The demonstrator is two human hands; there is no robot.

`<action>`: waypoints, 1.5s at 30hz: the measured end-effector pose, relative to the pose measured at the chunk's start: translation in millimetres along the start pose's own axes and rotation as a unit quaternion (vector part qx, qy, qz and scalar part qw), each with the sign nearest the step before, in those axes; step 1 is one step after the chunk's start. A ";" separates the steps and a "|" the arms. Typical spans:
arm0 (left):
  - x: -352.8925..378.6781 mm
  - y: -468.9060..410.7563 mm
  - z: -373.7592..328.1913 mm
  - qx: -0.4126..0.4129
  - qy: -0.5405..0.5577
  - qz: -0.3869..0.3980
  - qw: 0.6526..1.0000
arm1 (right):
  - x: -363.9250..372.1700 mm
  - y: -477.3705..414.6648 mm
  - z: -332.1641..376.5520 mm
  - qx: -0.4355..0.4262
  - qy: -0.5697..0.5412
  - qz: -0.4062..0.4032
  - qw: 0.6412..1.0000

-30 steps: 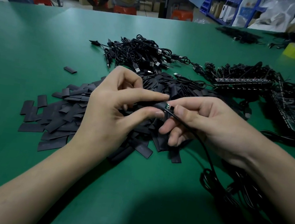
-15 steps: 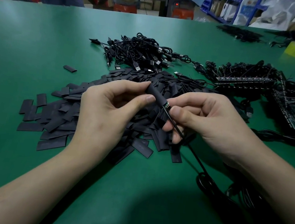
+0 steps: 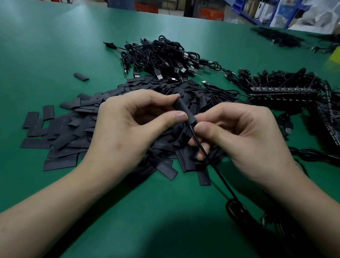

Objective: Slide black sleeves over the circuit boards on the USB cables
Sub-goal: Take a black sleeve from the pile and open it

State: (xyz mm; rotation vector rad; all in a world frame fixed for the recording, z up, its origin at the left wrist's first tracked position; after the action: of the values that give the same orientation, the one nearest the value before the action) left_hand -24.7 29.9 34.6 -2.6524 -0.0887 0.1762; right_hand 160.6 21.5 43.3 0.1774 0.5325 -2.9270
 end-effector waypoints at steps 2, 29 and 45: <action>1.6 0.4 0.4 -0.006 0.022 0.011 1.000 | 0.4 1.0 0.4 -0.017 0.026 -0.005 1.000; 6.0 1.5 9.2 -0.028 -0.013 0.126 0.992 | -7.6 -0.3 0.1 -0.048 0.124 0.010 0.991; 6.9 2.0 5.7 -0.031 0.087 0.121 0.988 | -5.0 2.7 7.8 -0.076 0.117 0.008 0.990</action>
State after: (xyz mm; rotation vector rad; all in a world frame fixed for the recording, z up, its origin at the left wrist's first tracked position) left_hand -18.6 31.5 27.9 -2.7208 0.2893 0.0213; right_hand 165.3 16.9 50.3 0.5073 0.7801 -2.8519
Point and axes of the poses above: each hand's wrist, its own y-axis away from the middle knuckle, its own x-axis out of the palm, z = x × y, the point moved 4 cm from there along -y, towards the middle knuckle, and after that the axes turned 4 degrees about -z, right-handed, at the moved point
